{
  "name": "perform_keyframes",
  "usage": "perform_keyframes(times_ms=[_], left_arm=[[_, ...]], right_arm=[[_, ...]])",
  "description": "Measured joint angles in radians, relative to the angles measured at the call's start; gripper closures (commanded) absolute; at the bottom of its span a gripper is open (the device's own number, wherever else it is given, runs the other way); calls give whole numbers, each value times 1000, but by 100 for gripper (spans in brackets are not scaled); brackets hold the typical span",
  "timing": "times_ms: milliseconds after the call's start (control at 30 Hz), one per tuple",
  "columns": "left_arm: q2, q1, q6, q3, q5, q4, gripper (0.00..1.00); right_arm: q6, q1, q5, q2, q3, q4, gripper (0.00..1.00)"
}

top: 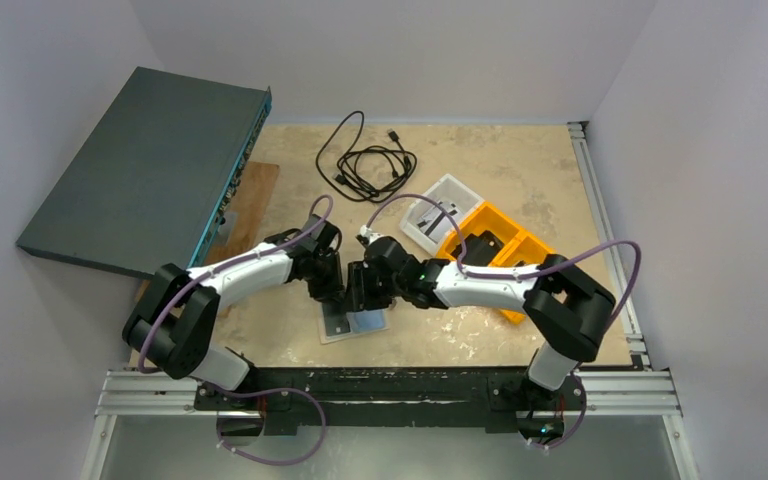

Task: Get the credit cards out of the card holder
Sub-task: Remove the credit card from the card holder.

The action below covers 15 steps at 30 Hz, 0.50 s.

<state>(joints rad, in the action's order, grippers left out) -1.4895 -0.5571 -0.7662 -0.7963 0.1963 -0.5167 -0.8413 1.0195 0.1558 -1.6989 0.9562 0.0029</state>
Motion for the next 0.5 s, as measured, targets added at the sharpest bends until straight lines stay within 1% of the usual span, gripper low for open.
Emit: perform_keyframes(times_ms=[300, 400, 500], left_arm=[[-9, -30, -2, -9, 95, 51, 89], [-56, -42, -9, -31, 122, 82, 89], [-116, -48, -9, -47, 133, 106, 88]], right_arm=[[-9, -1, -114, 209, -32, -83, 60], [-16, -2, -151, 253, -57, -108, 60], [-18, -6, -165, 253, -73, -118, 60]])
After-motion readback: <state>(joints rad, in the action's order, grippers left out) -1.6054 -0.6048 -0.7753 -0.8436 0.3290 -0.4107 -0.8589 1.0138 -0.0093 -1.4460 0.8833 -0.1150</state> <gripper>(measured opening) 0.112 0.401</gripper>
